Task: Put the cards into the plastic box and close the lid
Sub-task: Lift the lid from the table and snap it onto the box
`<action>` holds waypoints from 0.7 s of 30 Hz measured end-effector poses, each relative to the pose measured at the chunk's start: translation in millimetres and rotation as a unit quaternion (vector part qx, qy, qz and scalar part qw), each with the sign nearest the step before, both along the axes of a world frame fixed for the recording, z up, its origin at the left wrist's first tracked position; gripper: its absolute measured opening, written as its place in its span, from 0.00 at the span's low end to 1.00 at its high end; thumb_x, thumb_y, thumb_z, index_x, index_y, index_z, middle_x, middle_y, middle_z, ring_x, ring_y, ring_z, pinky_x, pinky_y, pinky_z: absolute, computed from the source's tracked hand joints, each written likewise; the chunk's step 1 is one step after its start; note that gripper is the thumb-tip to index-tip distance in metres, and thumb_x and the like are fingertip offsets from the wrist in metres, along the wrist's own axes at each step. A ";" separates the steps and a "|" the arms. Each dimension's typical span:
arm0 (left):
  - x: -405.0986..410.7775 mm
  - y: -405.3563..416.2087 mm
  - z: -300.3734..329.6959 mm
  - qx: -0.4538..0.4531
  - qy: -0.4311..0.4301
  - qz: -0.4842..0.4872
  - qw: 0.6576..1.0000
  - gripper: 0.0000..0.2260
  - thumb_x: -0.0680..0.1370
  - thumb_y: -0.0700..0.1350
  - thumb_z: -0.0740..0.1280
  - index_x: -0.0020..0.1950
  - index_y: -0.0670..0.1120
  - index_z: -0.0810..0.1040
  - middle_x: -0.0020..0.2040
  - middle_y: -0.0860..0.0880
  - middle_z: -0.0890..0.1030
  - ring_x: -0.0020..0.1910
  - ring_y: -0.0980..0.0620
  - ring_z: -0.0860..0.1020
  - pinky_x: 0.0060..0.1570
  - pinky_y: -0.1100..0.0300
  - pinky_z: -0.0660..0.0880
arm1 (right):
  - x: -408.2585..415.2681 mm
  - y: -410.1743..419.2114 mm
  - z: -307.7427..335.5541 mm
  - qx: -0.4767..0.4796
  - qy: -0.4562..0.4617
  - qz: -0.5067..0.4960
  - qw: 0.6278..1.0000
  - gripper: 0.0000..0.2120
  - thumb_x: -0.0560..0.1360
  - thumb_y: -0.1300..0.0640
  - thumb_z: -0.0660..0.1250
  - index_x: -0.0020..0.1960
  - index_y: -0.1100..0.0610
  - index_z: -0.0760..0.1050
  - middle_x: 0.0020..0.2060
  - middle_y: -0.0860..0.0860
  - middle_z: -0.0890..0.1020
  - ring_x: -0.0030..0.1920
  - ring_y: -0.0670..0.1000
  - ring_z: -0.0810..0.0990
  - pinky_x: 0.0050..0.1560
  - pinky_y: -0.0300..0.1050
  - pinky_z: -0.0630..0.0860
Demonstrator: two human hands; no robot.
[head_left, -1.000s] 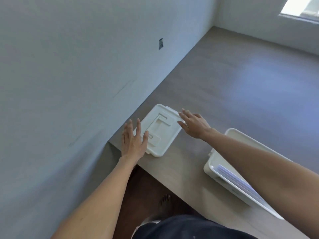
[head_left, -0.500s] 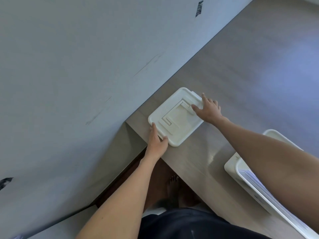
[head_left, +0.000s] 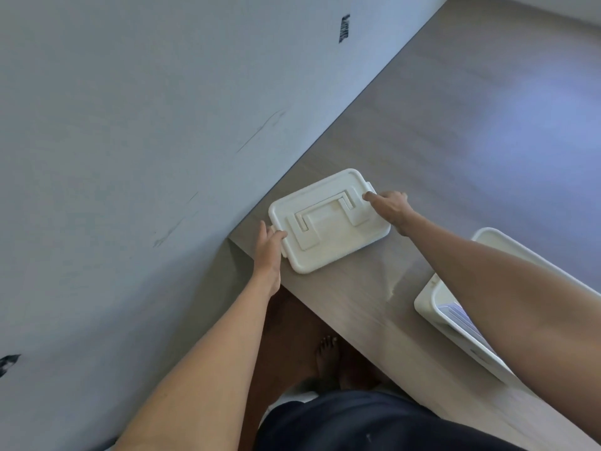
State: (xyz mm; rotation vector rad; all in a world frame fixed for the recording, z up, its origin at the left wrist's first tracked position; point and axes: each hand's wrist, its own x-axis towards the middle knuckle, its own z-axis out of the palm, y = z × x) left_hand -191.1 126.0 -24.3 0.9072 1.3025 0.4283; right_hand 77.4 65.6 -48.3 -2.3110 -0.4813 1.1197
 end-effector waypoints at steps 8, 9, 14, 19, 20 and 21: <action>42.1 31.5 21.1 0.035 -0.032 -0.048 0.998 0.37 0.66 0.52 0.68 0.74 0.45 0.67 0.67 0.47 0.78 0.66 0.46 0.76 0.70 0.44 0.68 | 29.9 -27.7 59.4 0.082 -0.026 -0.082 0.993 0.17 0.67 0.42 0.64 0.37 0.58 0.72 0.48 0.54 0.72 0.40 0.57 0.73 0.42 0.48 0.70; 47.8 34.4 22.1 0.041 -0.034 -0.062 0.997 0.38 0.65 0.52 0.68 0.74 0.44 0.67 0.67 0.45 0.78 0.66 0.45 0.76 0.69 0.43 0.68 | 34.3 -34.8 66.8 0.088 -0.023 -0.094 0.991 0.17 0.67 0.43 0.65 0.39 0.57 0.73 0.46 0.54 0.73 0.39 0.56 0.73 0.41 0.48 0.70; 90.7 42.8 41.0 0.088 -0.052 -0.124 0.987 0.34 0.64 0.53 0.68 0.71 0.46 0.73 0.67 0.46 0.78 0.67 0.47 0.76 0.69 0.44 0.70 | 55.9 -79.5 97.1 0.125 -0.033 -0.151 0.980 0.12 0.70 0.48 0.67 0.46 0.55 0.72 0.42 0.54 0.73 0.42 0.54 0.73 0.43 0.48 0.71; 138.5 21.6 70.1 0.116 -0.067 -0.194 0.972 0.42 0.64 0.54 0.67 0.73 0.38 0.59 0.74 0.36 0.67 0.73 0.36 0.68 0.72 0.38 0.62 | 69.0 -145.4 114.8 0.139 -0.120 -0.242 0.953 0.12 0.69 0.48 0.67 0.40 0.57 0.76 0.36 0.56 0.75 0.37 0.54 0.75 0.41 0.49 0.75; 148.0 12.4 76.5 0.121 -0.065 -0.210 0.968 0.41 0.64 0.53 0.67 0.73 0.38 0.58 0.74 0.36 0.65 0.73 0.34 0.66 0.72 0.38 0.61 | 70.2 -162.1 119.3 0.135 -0.137 -0.256 0.947 0.13 0.69 0.47 0.68 0.39 0.58 0.77 0.34 0.56 0.75 0.36 0.54 0.75 0.42 0.50 0.76; 152.3 0.7 88.9 0.127 -0.061 -0.225 0.964 0.41 0.65 0.53 0.66 0.73 0.37 0.58 0.74 0.35 0.64 0.73 0.34 0.65 0.71 0.38 0.61 | 70.7 -174.7 123.0 0.130 -0.147 -0.264 0.944 0.14 0.70 0.48 0.68 0.38 0.59 0.77 0.34 0.57 0.76 0.36 0.55 0.76 0.43 0.52 0.78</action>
